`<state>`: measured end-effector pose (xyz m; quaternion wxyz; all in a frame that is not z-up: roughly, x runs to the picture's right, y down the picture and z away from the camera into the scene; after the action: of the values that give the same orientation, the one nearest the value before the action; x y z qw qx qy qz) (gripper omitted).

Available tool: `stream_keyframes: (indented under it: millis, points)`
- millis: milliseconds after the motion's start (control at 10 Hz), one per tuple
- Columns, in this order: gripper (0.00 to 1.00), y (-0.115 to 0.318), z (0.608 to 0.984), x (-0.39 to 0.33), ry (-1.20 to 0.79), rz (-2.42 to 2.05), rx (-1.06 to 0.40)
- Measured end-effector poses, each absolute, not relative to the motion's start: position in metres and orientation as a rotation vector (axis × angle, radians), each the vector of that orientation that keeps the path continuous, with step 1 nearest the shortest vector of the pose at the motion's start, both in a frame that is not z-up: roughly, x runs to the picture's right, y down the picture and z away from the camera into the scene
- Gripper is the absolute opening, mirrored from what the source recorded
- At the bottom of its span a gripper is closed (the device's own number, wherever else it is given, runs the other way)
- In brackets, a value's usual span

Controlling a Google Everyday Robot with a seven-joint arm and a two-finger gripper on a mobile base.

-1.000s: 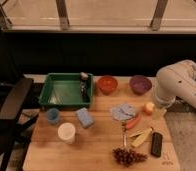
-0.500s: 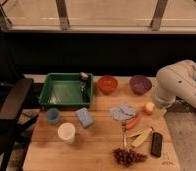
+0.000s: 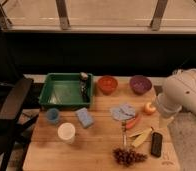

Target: Place eraser in table surface

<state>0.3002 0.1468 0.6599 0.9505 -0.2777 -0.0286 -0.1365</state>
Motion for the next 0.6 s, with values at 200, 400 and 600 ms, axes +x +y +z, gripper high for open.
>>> stream_keyframes:
  millis: [200,400,600]
  points:
    - [0.65,0.172,0.662,0.326,-0.086,-0.385,-0.591]
    - [0.65,0.182,0.673,0.345,-0.081,-0.424,-0.64]
    - [0.65,0.19,0.692,0.354,-0.106,-0.452,-0.693]
